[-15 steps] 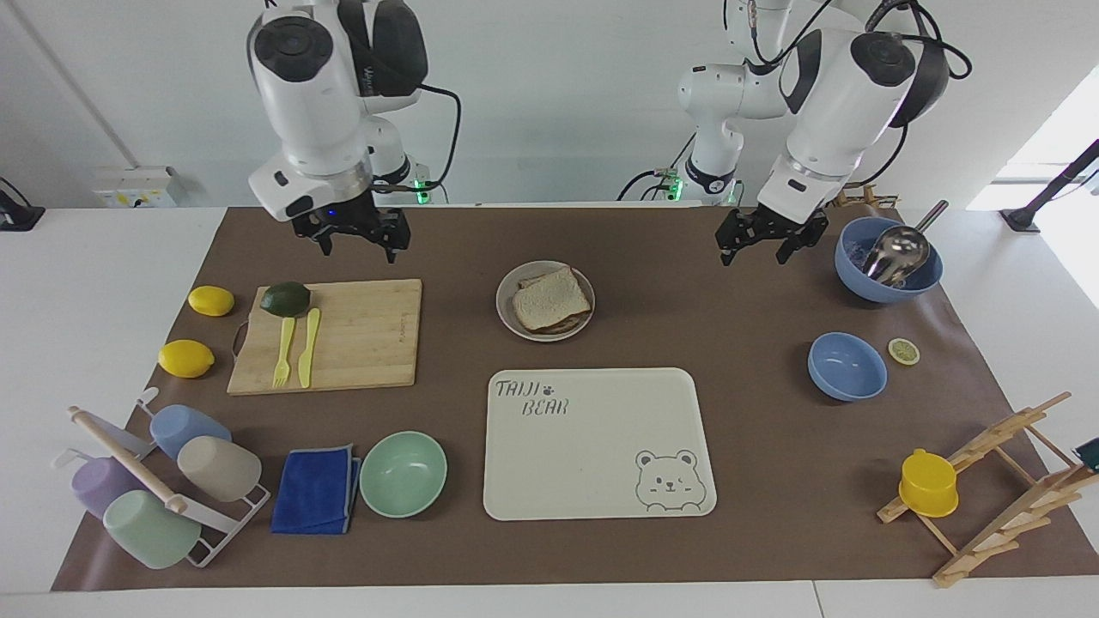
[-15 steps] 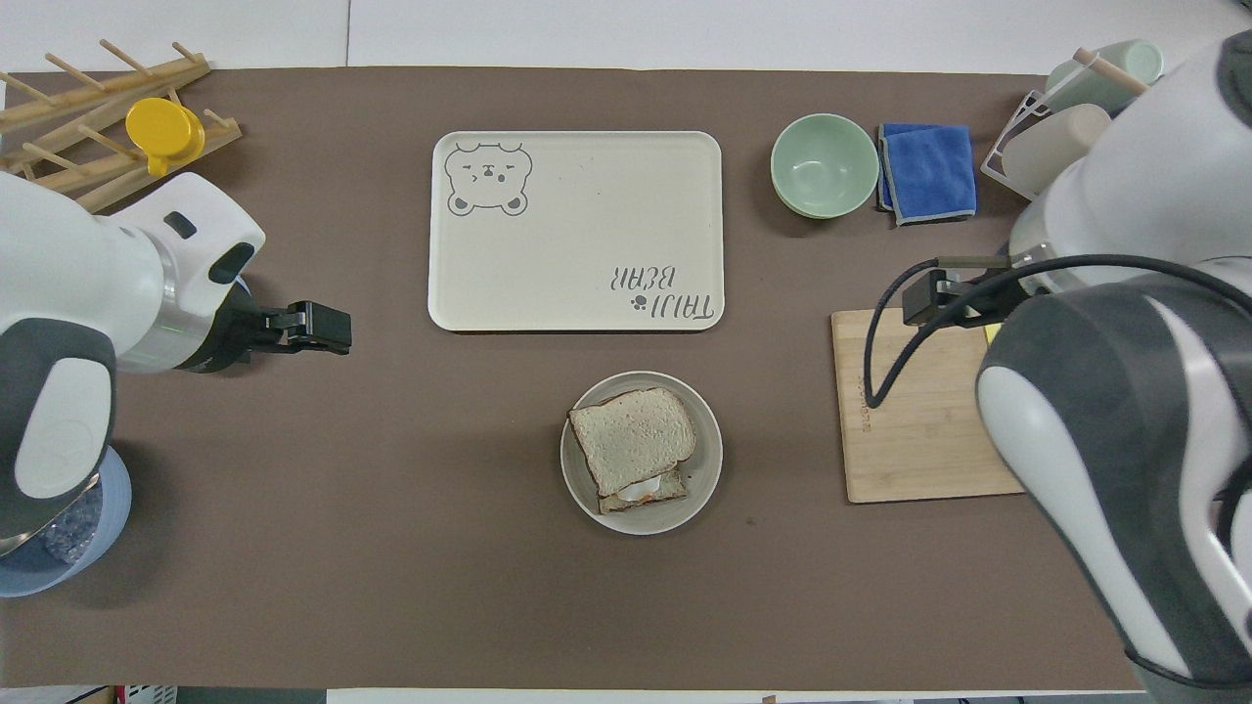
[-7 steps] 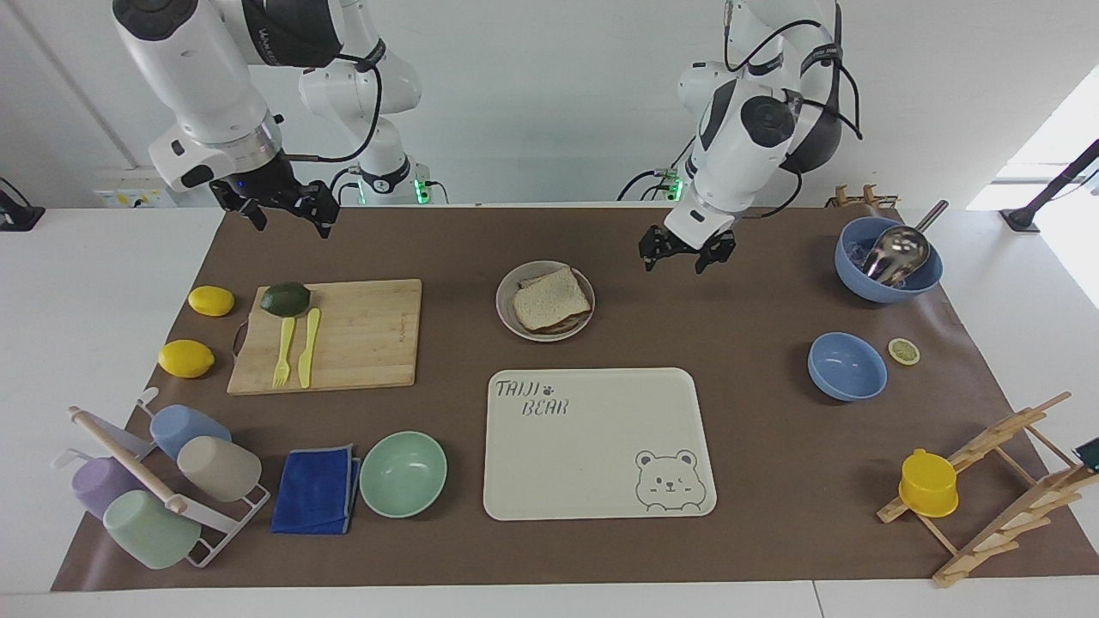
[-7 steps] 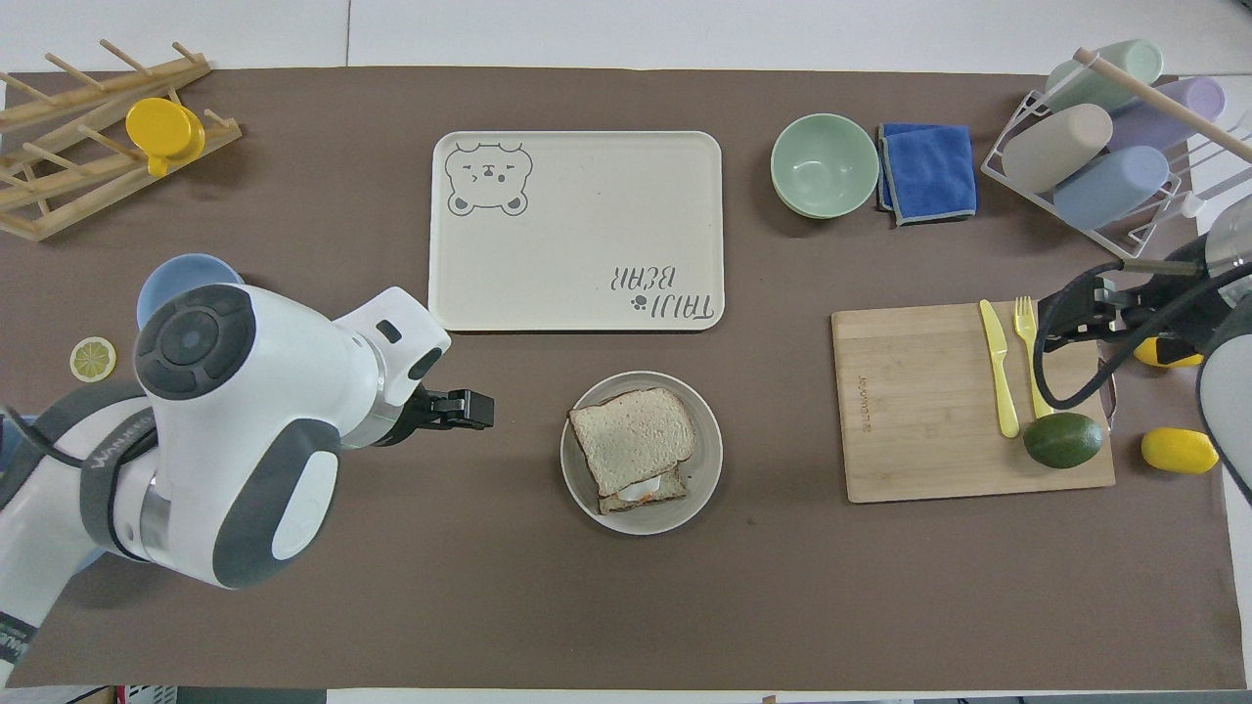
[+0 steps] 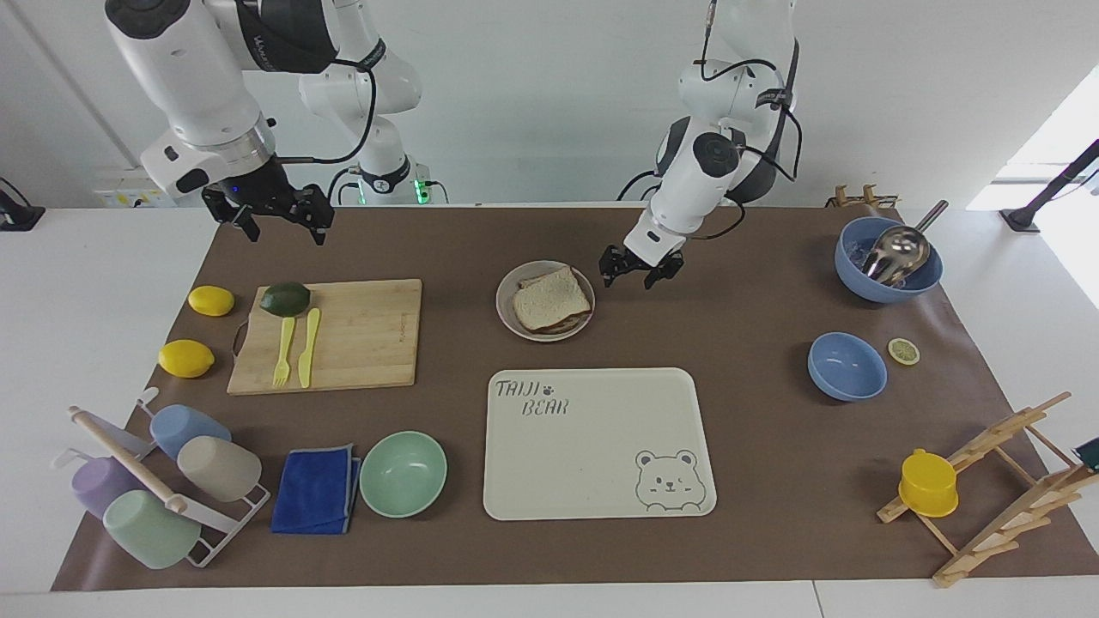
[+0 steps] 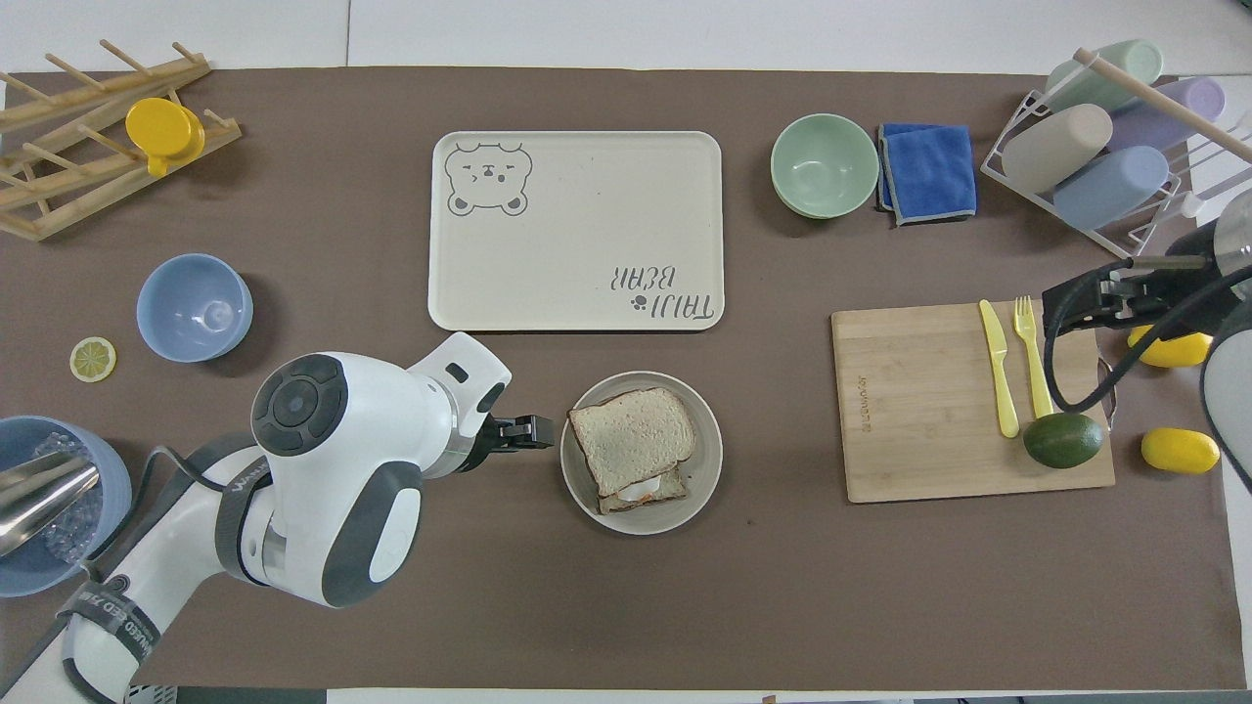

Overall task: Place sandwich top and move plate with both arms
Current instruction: 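Move the left gripper to the white plate rim and grasp it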

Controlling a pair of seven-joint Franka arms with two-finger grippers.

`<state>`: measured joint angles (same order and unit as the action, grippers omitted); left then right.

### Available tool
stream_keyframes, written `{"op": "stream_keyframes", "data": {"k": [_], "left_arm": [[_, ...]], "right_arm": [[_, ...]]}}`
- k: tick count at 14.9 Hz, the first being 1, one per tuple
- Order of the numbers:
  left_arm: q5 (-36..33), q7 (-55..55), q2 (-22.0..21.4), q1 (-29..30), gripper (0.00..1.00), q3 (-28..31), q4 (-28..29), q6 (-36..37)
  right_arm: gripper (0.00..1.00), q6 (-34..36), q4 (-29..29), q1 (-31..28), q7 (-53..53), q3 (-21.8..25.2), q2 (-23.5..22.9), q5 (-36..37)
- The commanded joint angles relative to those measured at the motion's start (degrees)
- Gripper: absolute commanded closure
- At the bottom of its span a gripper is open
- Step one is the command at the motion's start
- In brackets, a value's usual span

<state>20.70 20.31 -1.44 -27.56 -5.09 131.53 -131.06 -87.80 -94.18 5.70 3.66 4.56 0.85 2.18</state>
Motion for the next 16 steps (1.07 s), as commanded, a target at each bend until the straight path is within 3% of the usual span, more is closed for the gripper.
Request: {"op": "stream_keyframes", "data": {"k": [1,3,7,12,16], "left_arm": [[3.6,0.7,0.7,-1.6,0.18,0.8,2.5,-4.3],[5.7,0.6,1.6,-3.6,0.19,0.8,4.1,-7.2],[9.5,0.6,2.5,-4.7,0.29,0.8,5.3,-9.4],[12.9,0.4,3.1,-5.5,0.36,0.8,5.5,-10.3],[14.1,0.4,4.0,-7.0,0.42,0.8,5.5,-12.4]], "right_arm": [[0.00,0.8,2.1,-1.1,-5.8,1.3,-1.5,-1.2],[0.00,1.8,2.2,-5.4,-6.2,-1.8,-1.3,-2.1],[0.00,2.1,2.2,-5.5,-6.3,-2.8,-1.1,-1.7],[0.00,2.1,2.6,-2.2,-5.9,1.7,-0.9,-1.9],[0.00,1.5,2.2,-2.2,-4.1,1.8,-0.2,-1.9]]}}
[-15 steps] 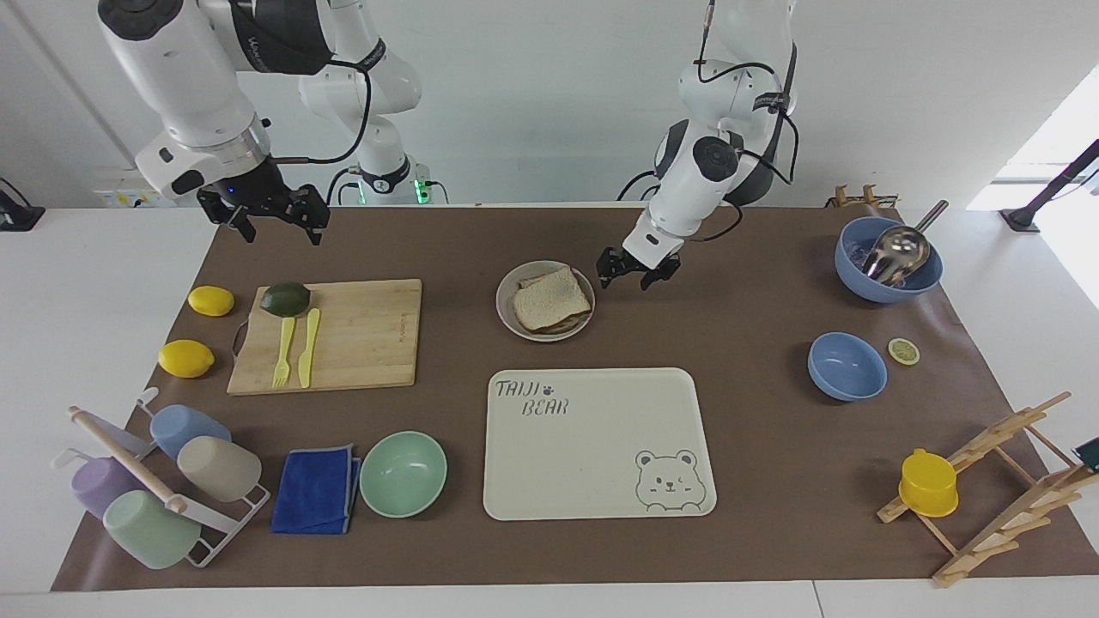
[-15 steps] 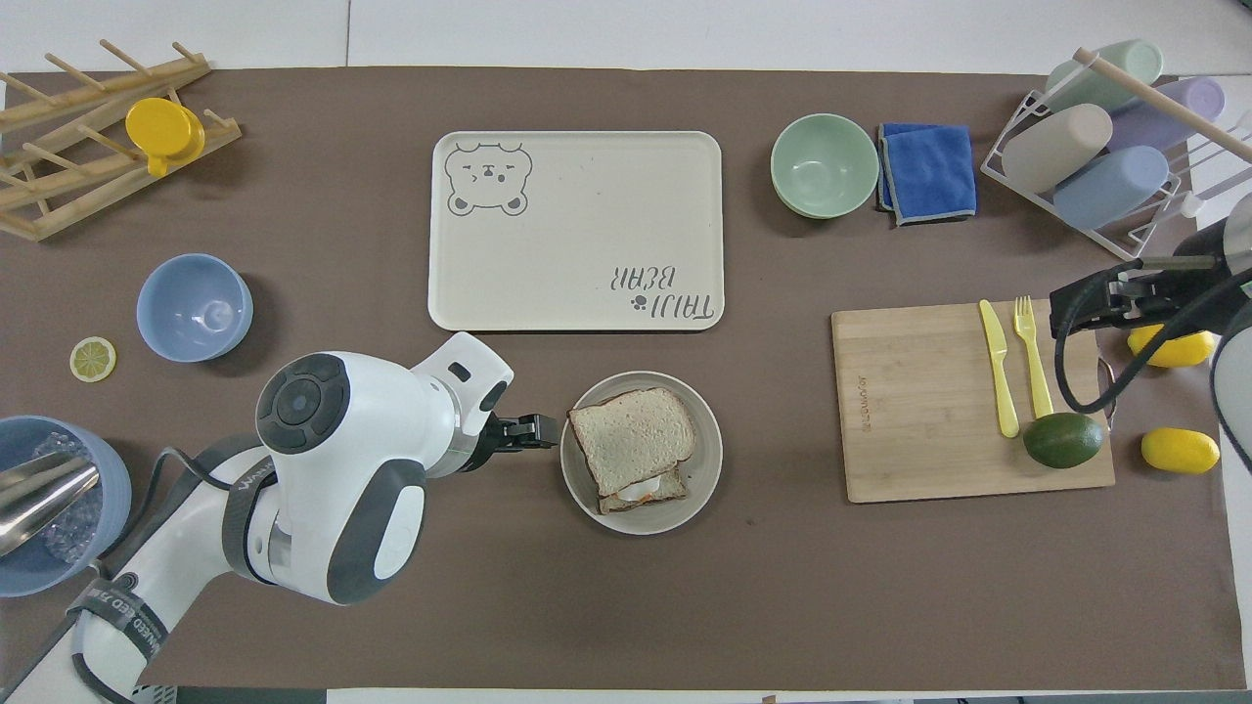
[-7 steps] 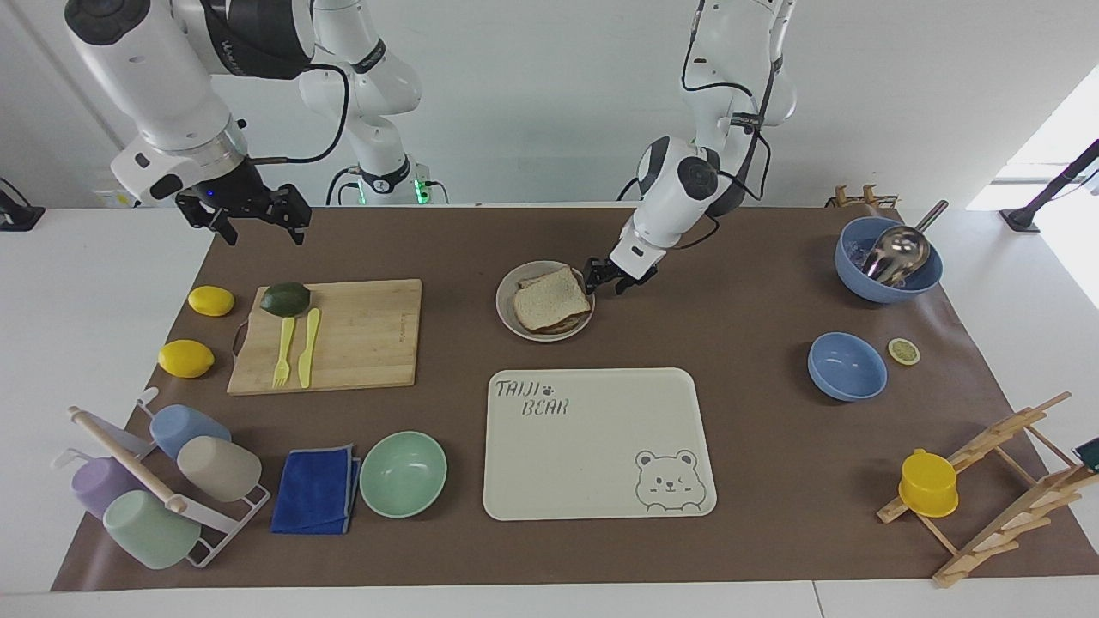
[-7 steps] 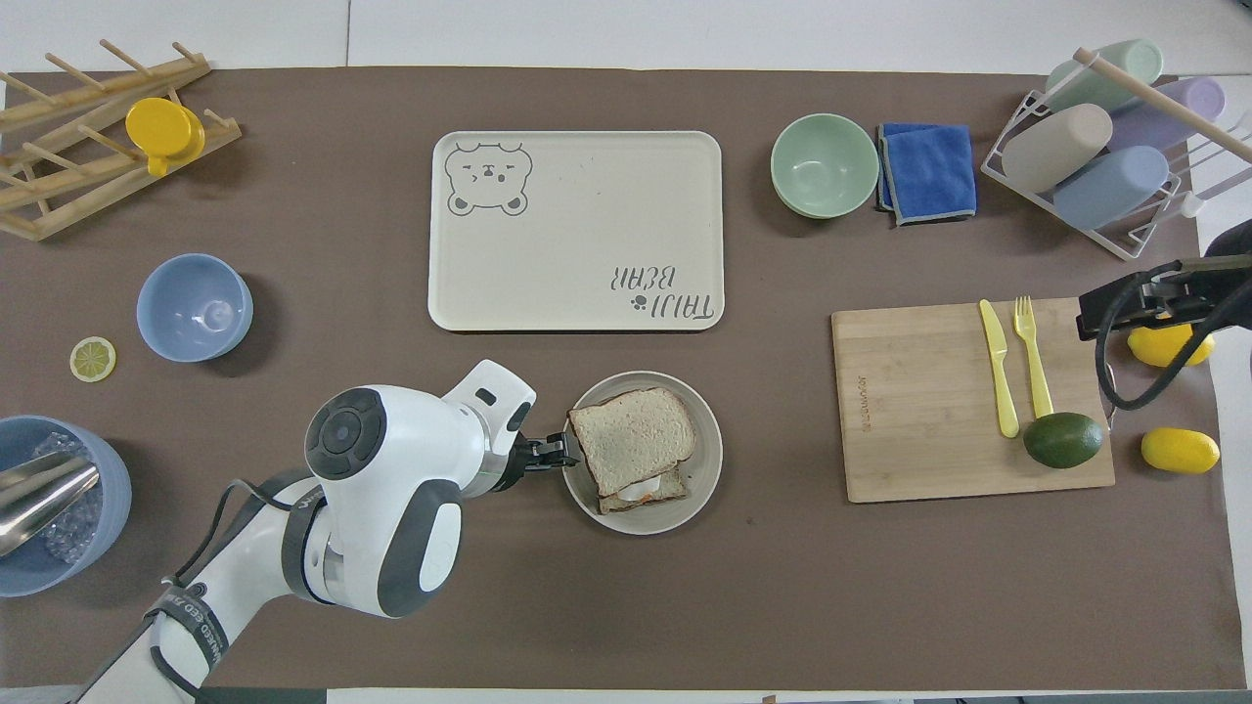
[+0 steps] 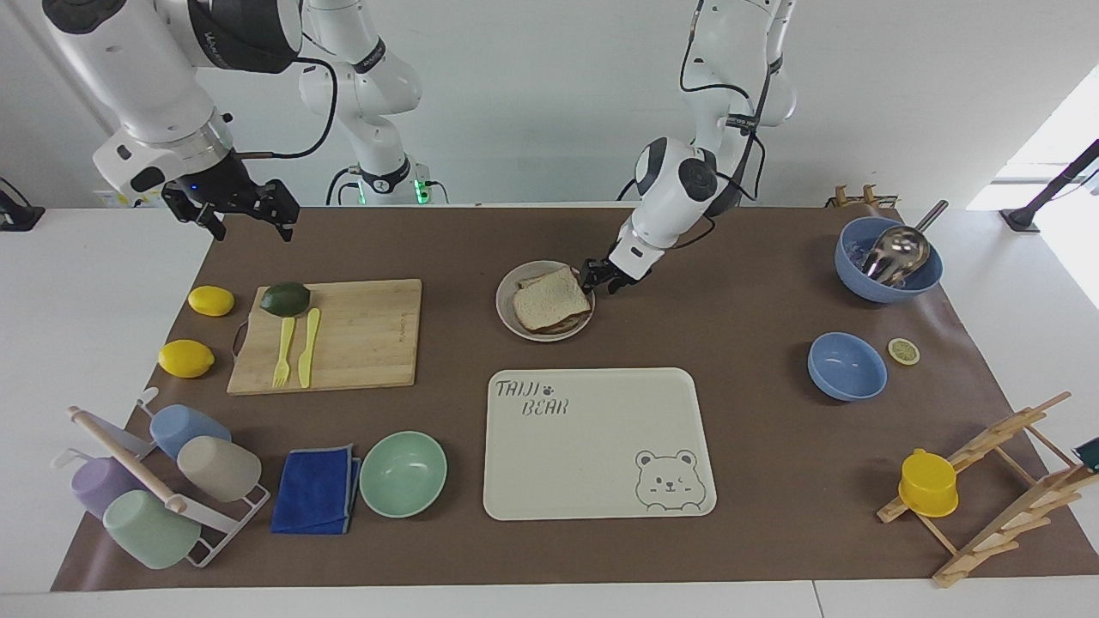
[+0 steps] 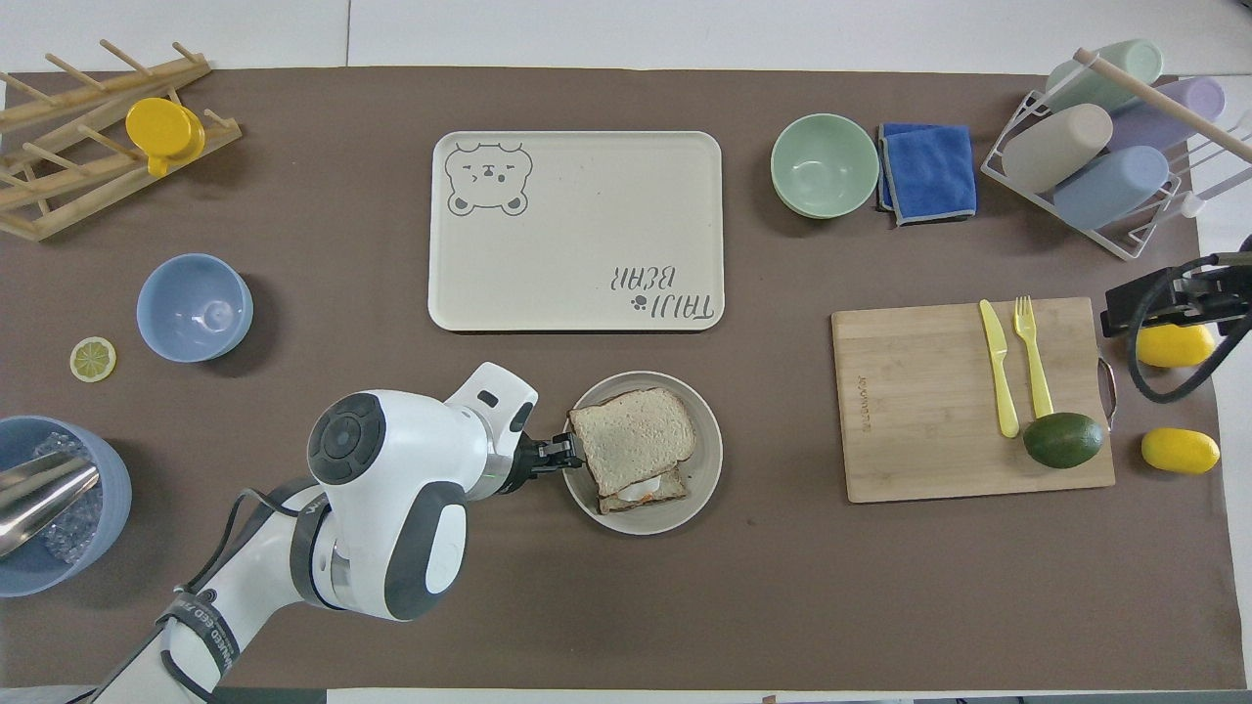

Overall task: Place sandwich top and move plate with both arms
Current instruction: 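Move the left gripper to the white plate rim and grasp it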

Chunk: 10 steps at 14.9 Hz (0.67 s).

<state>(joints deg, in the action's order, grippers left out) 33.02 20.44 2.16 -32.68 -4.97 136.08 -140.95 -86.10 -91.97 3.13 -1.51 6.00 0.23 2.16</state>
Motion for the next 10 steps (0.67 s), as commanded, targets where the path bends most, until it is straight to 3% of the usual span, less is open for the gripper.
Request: {"op": "stream_keyframes", "data": {"k": [1,4,10], "left_arm": [[2.0,0.3,0.7,-2.2,0.43,0.7,0.9,-3.3],[2.1,0.3,1.4,-2.8,0.50,0.7,0.9,-4.2],[2.1,0.2,1.6,-2.8,0.77,0.7,0.8,-4.2]], "right_arm": [[0.00,-0.1,0.0,0.4,3.1,0.1,0.5,-1.9],[0.00,-0.3,-0.3,0.4,3.6,0.0,0.7,-1.6],[0.00,-0.6,-2.6,0.3,4.0,0.5,1.6,-1.9]]}}
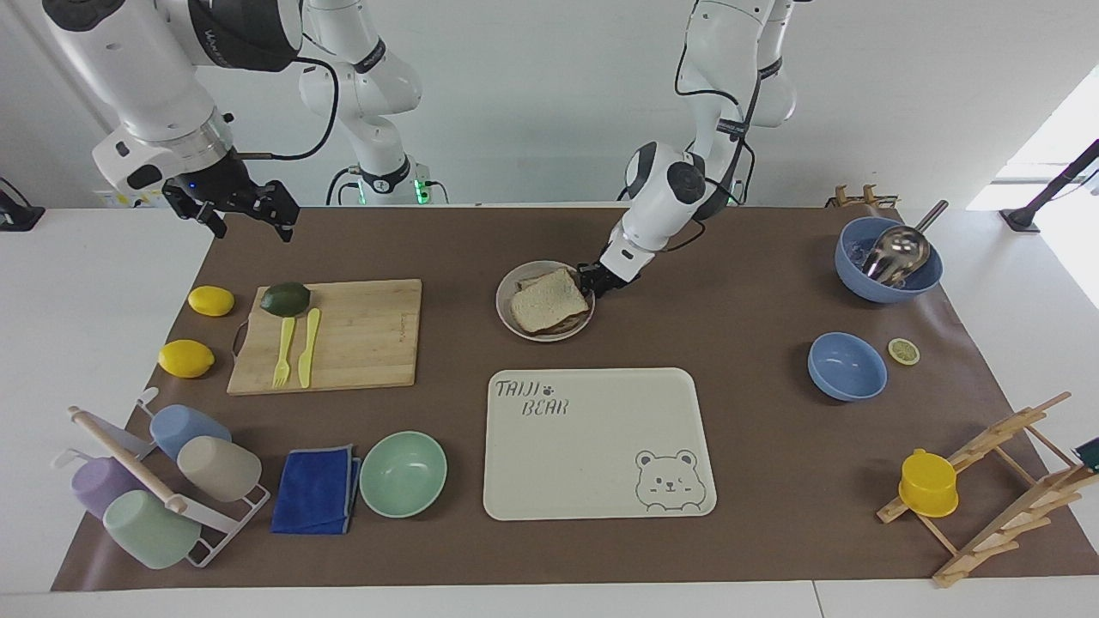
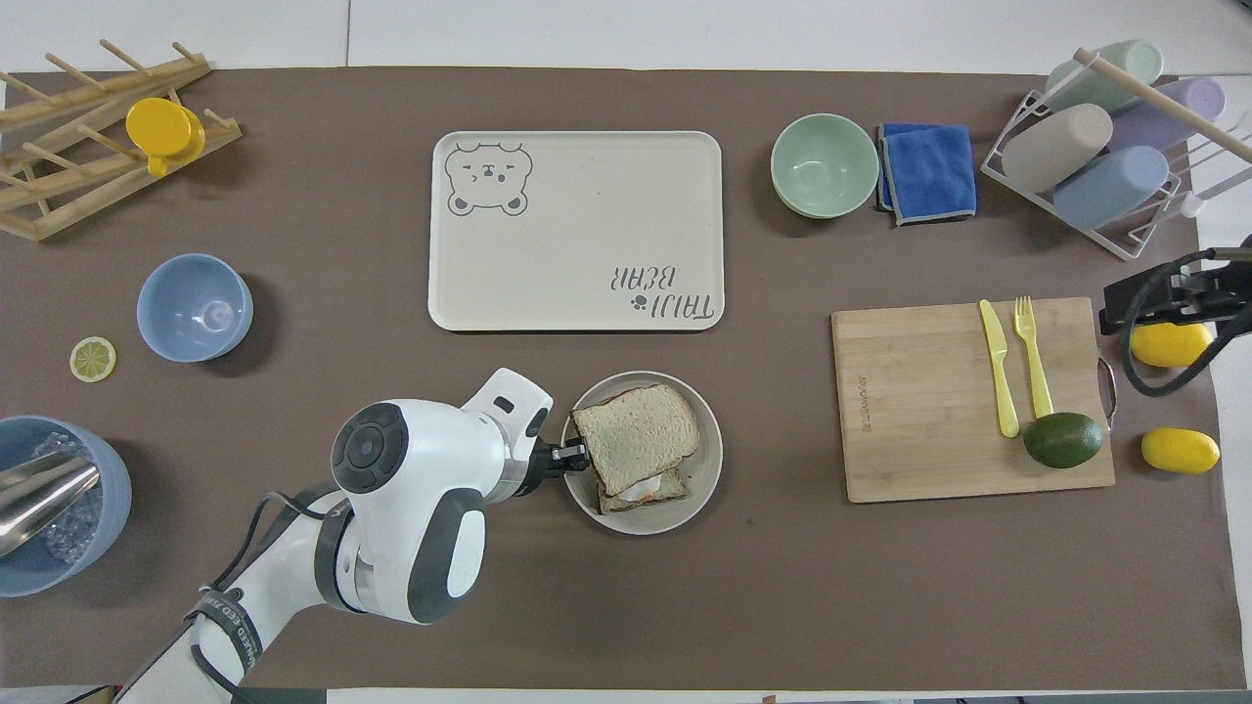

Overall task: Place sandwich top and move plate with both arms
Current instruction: 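Move the left gripper to the white plate rim and grasp it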

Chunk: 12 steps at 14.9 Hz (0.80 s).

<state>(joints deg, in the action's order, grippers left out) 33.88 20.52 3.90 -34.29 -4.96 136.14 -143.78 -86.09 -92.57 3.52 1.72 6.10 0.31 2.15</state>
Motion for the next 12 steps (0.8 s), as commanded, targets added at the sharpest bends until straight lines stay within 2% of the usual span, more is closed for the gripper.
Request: {"op": "stream_keyframes", "data": {"k": [1,3,10,12], "left_arm": [[1.3,0.0,0.0,-1.2,0.85,0.7,0.7,-1.3],[1.3,0.0,-0.1,-1.2,1.00,0.7,0.7,-1.3],[1.3,-2.9,-0.7,1.1,1.00,0.7,-0.2,0.8],[1.3,-5.4,-1.3,5.4,1.00,0.9,-4.8,8.3]], "right_arm": [[0.00,-0.4,-1.9,-0.2,0.7,0.2,1.5,-1.9],[0.00,-0.1,-2.0,-0.4,0.7,0.2,1.6,-1.9],[0.00,0.0,-1.9,-0.3,0.7,0.1,1.8,-1.9],[0.00,0.0,-1.9,-0.3,0.7,0.1,1.8,-1.9]]}}
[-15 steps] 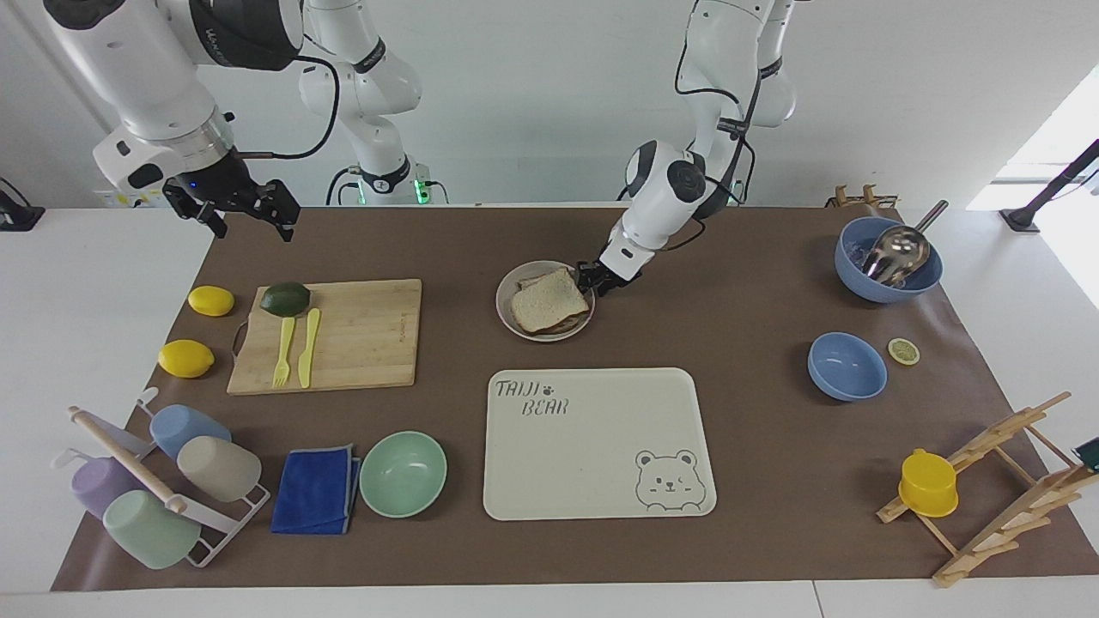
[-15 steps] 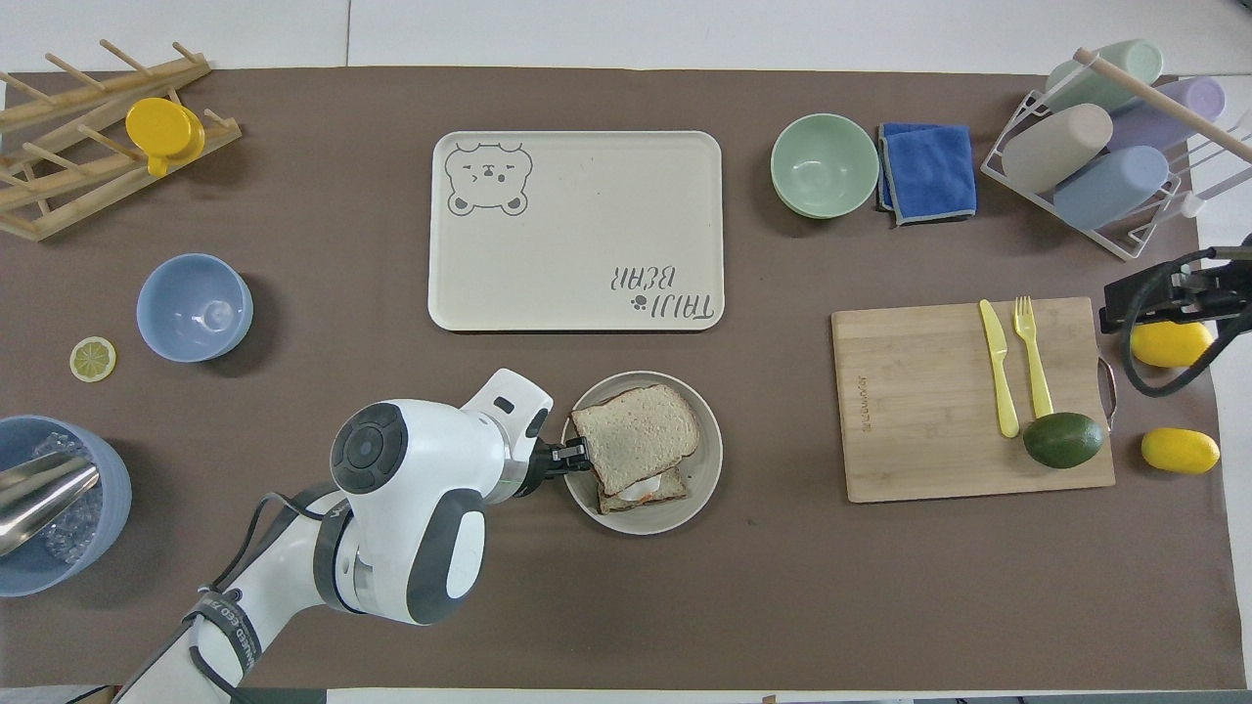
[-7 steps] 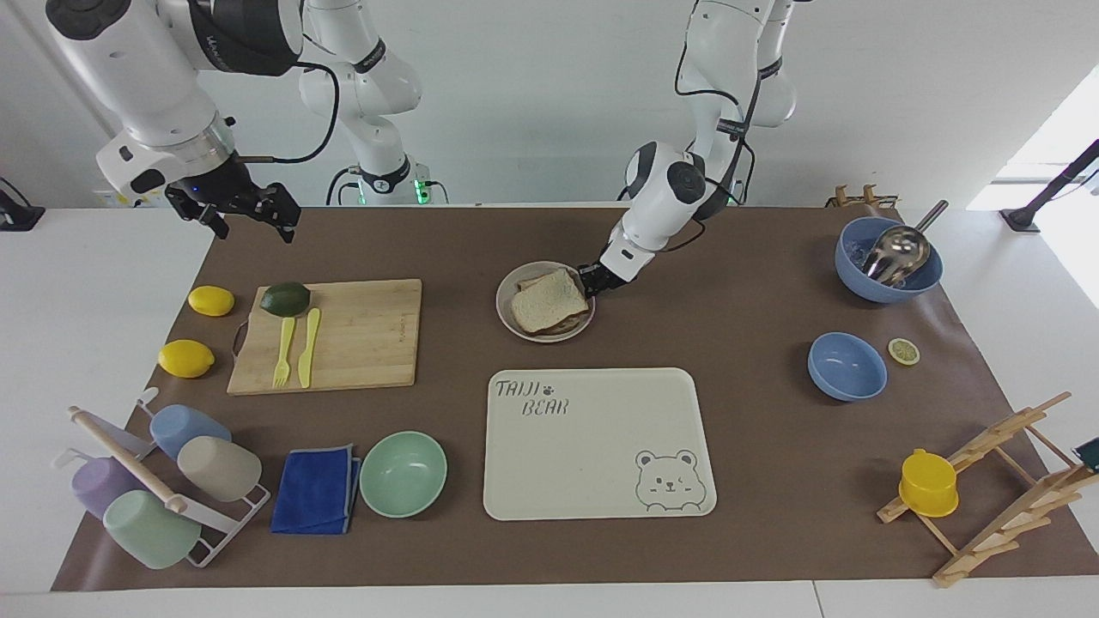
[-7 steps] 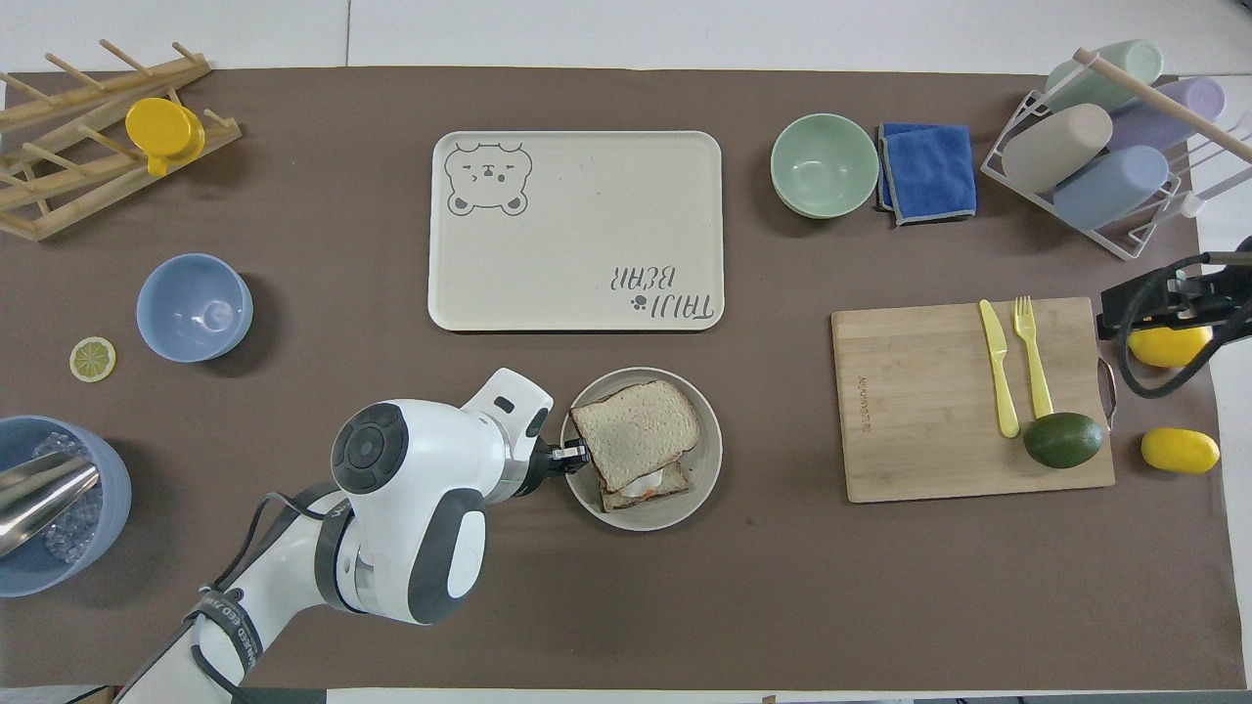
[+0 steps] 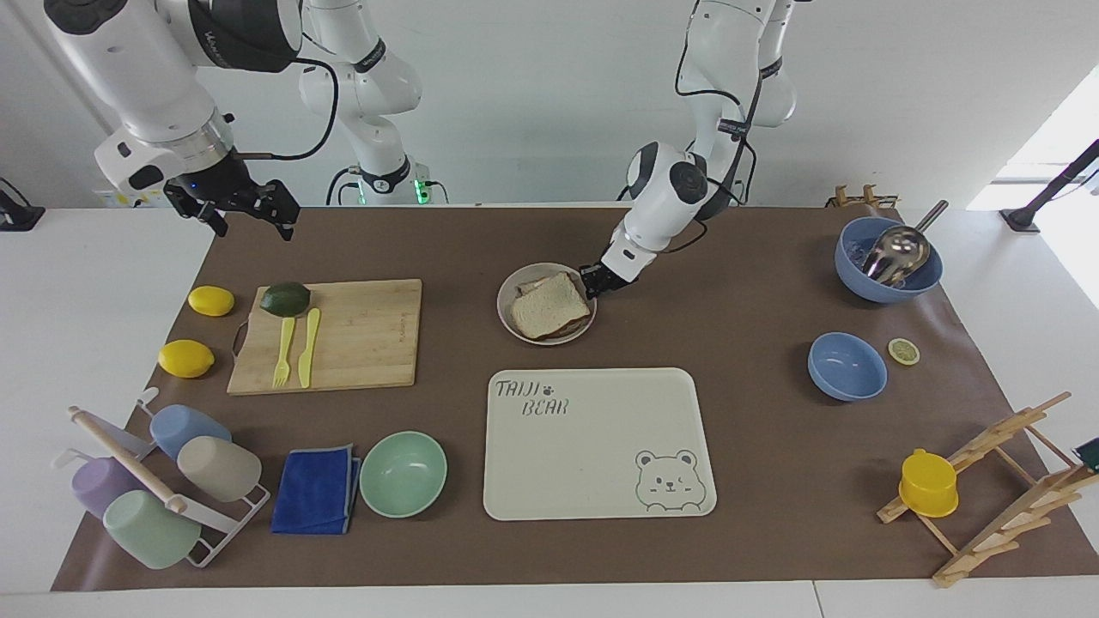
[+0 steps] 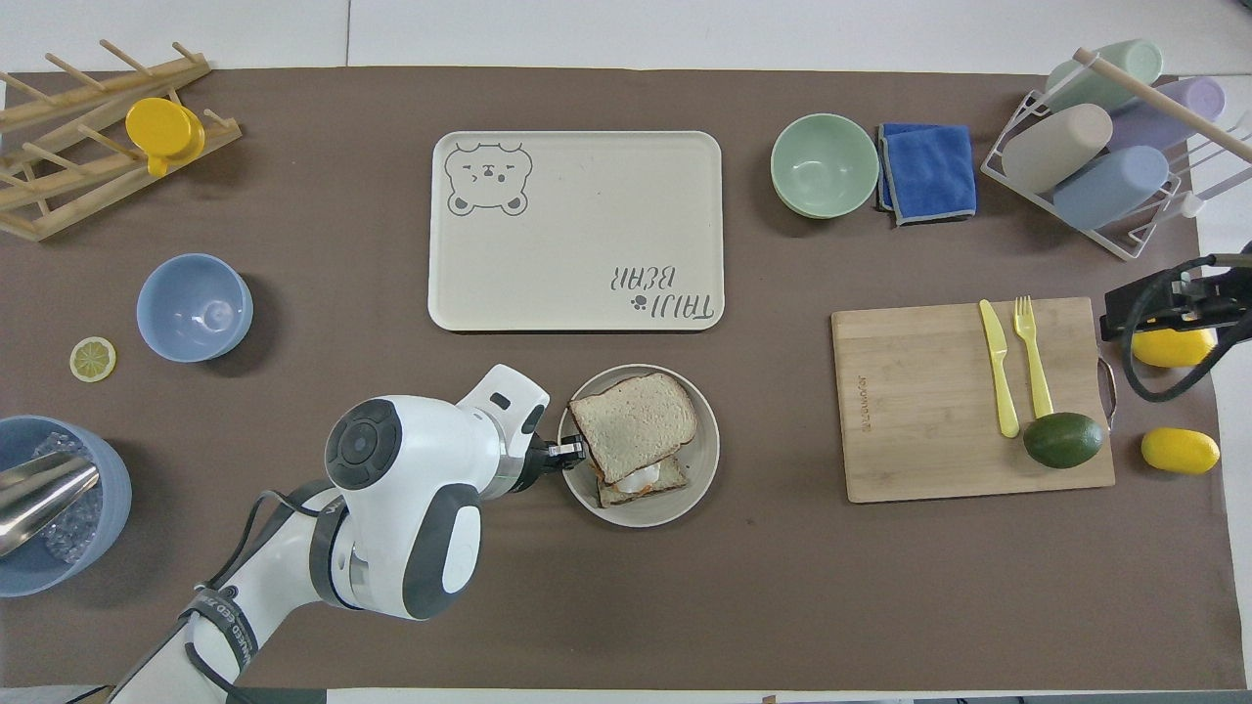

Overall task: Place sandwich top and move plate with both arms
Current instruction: 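Slide the plate with the left gripper onto the cream bear tray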

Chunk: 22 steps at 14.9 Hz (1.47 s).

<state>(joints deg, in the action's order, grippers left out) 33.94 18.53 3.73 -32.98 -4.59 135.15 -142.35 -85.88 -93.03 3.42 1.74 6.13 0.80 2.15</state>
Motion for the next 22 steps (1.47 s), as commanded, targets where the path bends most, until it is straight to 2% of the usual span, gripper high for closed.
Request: {"op": "stream_keyframes", "data": {"k": [1,3,7,10,14,17,18,22], "left_arm": [[1.1,-5.4,-0.9,6.6,1.00,0.6,-7.2,11.7],[0.9,-8.2,0.0,12.0,1.00,0.7,-13.6,18.6],[-3.1,-8.1,6.4,17.9,1.00,0.8,-28.4,27.1],[-7.2,-8.1,15.7,20.0,1.00,0.9,-42.2,32.6],[-8.7,-7.9,26.6,19.9,1.00,1.1,-53.0,31.0],[-10.1,-7.9,30.4,19.6,1.00,1.1,-54.4,25.6],[-11.1,-7.9,30.5,18.9,1.00,1.1,-53.6,22.0],[-12.3,-7.9,30.4,18.7,1.00,1.1,-50.9,19.9]], "right_arm": [[0.00,-0.2,-1.5,-0.2,0.7,0.2,1.3,-1.9],[0.00,-0.2,-1.5,-0.2,0.7,0.1,1.3,-1.9],[0.00,-0.2,-1.5,-0.2,0.7,0.1,1.3,-1.9],[0.00,-0.2,-1.5,-0.2,0.7,0.1,1.3,-1.9],[0.00,-0.2,-1.5,-0.2,0.7,0.1,1.3,-1.9],[0.00,-0.2,-1.5,-0.2,0.7,0.1,1.3,-1.9],[0.00,-0.2,-1.5,-0.2,0.7,0.1,1.3,-1.9],[0.00,-0.2,-1.5,-0.2,0.7,0.1,1.3,-1.9]]}}
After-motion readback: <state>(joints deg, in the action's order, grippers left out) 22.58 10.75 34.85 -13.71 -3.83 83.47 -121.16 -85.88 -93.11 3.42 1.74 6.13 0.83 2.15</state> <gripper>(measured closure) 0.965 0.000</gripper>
